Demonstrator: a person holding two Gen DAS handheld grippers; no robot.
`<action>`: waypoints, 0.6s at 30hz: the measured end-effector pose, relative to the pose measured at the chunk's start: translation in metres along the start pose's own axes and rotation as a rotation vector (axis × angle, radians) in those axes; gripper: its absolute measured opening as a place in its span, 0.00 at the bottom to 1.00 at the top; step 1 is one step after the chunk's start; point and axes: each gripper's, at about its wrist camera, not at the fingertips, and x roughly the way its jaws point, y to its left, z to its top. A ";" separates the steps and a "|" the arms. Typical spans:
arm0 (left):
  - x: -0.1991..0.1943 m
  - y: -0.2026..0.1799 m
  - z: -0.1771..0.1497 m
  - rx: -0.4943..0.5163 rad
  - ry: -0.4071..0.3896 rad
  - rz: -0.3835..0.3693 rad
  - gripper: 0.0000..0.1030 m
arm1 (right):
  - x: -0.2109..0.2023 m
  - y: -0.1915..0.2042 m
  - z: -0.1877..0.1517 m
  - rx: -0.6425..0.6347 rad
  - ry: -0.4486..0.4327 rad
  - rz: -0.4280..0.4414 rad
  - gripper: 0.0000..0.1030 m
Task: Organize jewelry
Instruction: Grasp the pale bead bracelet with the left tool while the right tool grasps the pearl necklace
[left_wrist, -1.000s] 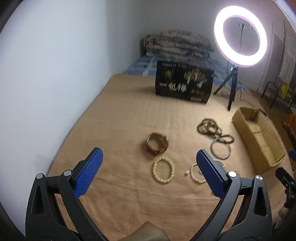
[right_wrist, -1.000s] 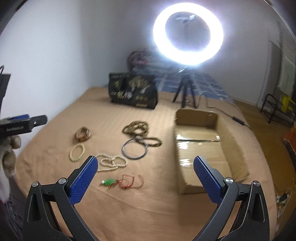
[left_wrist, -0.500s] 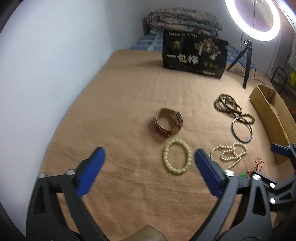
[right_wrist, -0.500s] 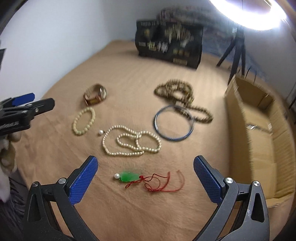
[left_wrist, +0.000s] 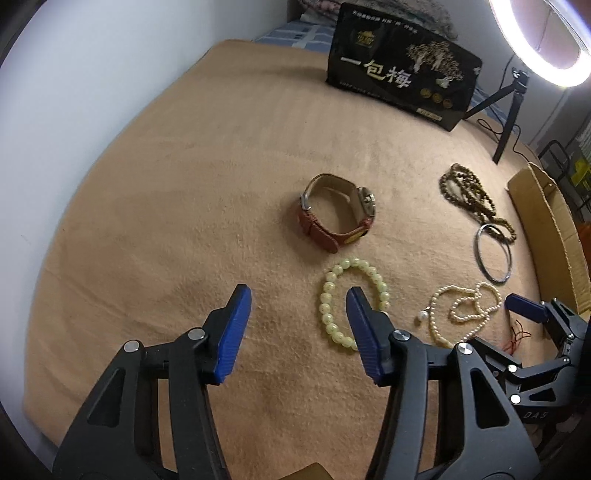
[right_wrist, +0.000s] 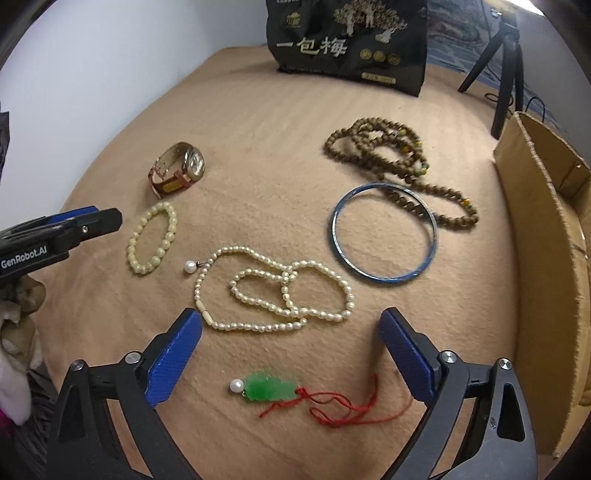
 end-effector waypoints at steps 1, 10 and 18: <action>0.003 0.001 0.000 -0.002 0.008 -0.004 0.52 | 0.003 0.001 0.000 0.000 0.006 -0.004 0.88; 0.027 -0.005 -0.001 0.006 0.070 -0.010 0.43 | 0.012 0.009 0.003 -0.032 0.008 -0.045 0.84; 0.037 -0.017 0.000 0.050 0.055 0.038 0.34 | 0.008 0.014 0.000 -0.078 -0.013 -0.117 0.44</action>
